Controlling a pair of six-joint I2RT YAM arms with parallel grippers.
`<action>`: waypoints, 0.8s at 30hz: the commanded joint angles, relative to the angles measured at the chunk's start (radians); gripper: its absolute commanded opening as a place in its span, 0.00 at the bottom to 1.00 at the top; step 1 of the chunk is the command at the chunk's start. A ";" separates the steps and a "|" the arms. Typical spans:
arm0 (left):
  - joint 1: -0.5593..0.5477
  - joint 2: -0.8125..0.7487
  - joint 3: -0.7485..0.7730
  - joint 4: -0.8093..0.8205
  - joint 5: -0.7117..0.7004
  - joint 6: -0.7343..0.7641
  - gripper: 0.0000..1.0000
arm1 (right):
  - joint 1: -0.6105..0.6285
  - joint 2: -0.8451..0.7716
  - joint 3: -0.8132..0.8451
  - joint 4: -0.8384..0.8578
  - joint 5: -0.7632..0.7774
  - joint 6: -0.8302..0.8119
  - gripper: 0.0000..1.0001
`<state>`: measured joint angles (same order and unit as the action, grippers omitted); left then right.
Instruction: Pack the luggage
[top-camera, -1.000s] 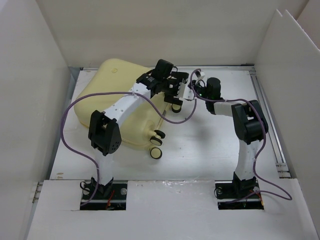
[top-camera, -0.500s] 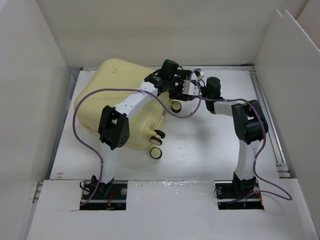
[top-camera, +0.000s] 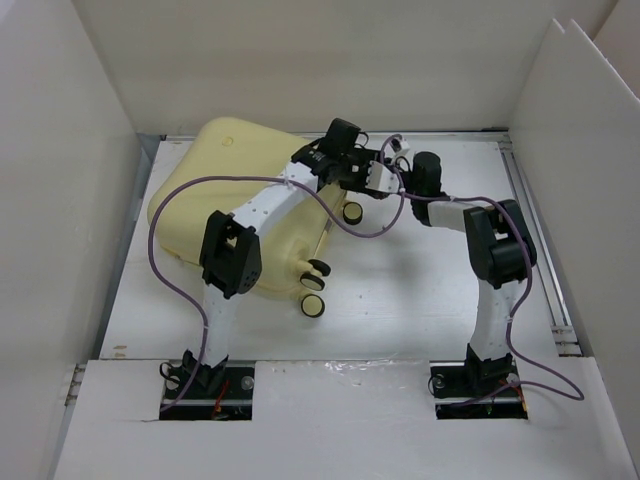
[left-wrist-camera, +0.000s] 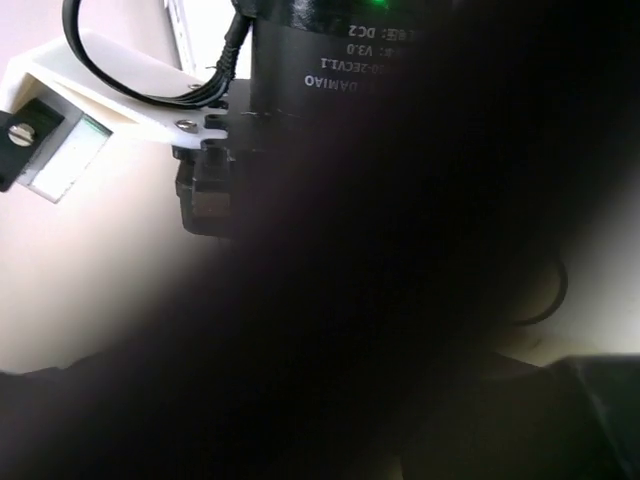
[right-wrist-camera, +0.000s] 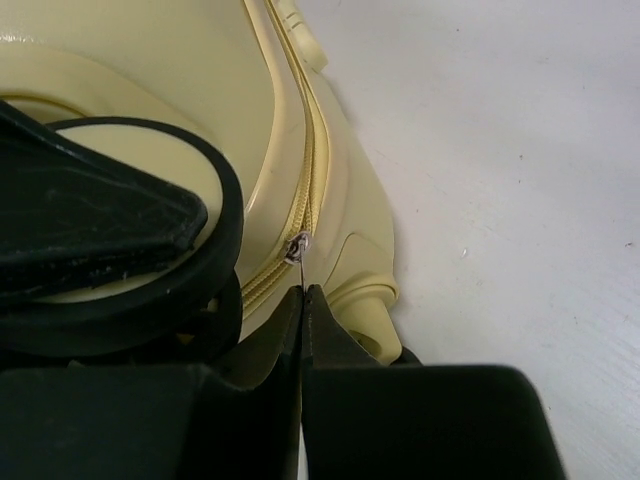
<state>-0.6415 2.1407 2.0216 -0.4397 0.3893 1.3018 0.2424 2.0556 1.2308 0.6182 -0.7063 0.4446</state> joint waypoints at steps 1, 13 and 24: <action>0.072 -0.019 0.087 -0.262 0.012 -0.026 0.00 | -0.064 0.017 0.044 -0.055 0.093 -0.003 0.00; 0.097 -0.010 0.170 -0.596 0.206 0.057 0.00 | -0.081 0.126 0.222 -0.116 0.102 -0.003 0.00; 0.083 0.001 0.160 -0.691 0.339 0.093 0.00 | -0.080 0.296 0.463 -0.108 -0.110 0.020 0.00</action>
<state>-0.5728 2.1891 2.1925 -0.7643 0.6281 1.4036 0.2291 2.3024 1.6295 0.4728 -0.9539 0.4999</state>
